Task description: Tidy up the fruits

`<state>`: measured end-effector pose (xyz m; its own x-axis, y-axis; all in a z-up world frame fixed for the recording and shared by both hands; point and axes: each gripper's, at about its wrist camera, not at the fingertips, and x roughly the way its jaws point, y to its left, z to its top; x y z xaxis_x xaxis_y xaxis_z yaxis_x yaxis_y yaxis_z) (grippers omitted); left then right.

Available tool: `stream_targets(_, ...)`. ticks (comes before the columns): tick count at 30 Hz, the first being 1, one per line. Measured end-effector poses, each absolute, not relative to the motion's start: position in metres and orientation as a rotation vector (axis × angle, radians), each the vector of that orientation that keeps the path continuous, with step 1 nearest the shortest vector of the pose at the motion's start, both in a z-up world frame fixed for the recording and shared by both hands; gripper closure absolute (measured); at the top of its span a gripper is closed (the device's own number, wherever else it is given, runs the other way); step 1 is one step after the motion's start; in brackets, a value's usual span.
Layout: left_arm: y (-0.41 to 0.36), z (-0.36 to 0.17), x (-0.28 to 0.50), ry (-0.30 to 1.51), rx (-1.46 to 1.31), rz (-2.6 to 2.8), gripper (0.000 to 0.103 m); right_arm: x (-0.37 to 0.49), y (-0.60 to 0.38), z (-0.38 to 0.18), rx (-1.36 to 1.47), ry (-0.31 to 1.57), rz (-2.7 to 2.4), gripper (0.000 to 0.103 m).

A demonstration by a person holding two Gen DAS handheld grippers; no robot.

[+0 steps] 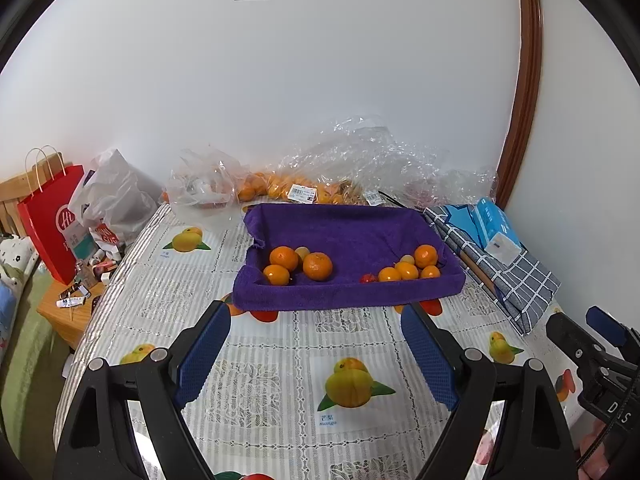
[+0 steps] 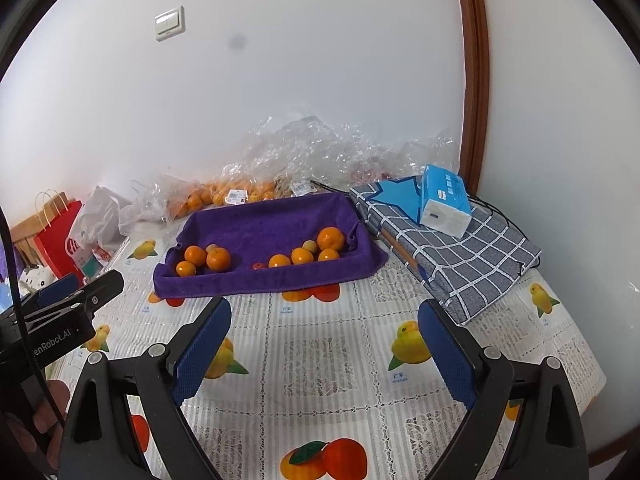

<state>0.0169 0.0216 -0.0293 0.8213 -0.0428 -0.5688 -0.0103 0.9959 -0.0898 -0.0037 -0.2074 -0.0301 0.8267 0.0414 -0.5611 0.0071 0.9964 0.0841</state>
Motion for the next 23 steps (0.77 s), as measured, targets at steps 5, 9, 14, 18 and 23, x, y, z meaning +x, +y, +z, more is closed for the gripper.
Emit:
stream_targets(5, 0.0208, -0.03, 0.0169, 0.612, -0.091, -0.018, 0.016, -0.0056, -0.2075, -0.0306, 0.083, 0.597, 0.018, 0.009)
stream_targets(9, 0.0213, -0.0298, 0.0168, 0.612, -0.09, -0.014, 0.016, -0.005, -0.2077, -0.0306, 0.083, 0.598, 0.019, 0.009)
stream_targets(14, 0.0221, -0.0302, 0.0171, 0.609, -0.089, -0.015, 0.016, -0.0039, -0.2069, -0.0304, 0.081, 0.6, 0.023, 0.009)
stream_targets(18, 0.0222, -0.031, 0.0177, 0.616, -0.092, -0.021, 0.016, -0.0015, -0.2077, -0.031, 0.083, 0.607, 0.02, 0.009)
stream_targets(23, 0.0227, -0.0289, 0.0171, 0.607, -0.092, -0.016, 0.016, -0.0003, -0.2075, -0.0308, 0.08, 0.603, 0.021, 0.009)
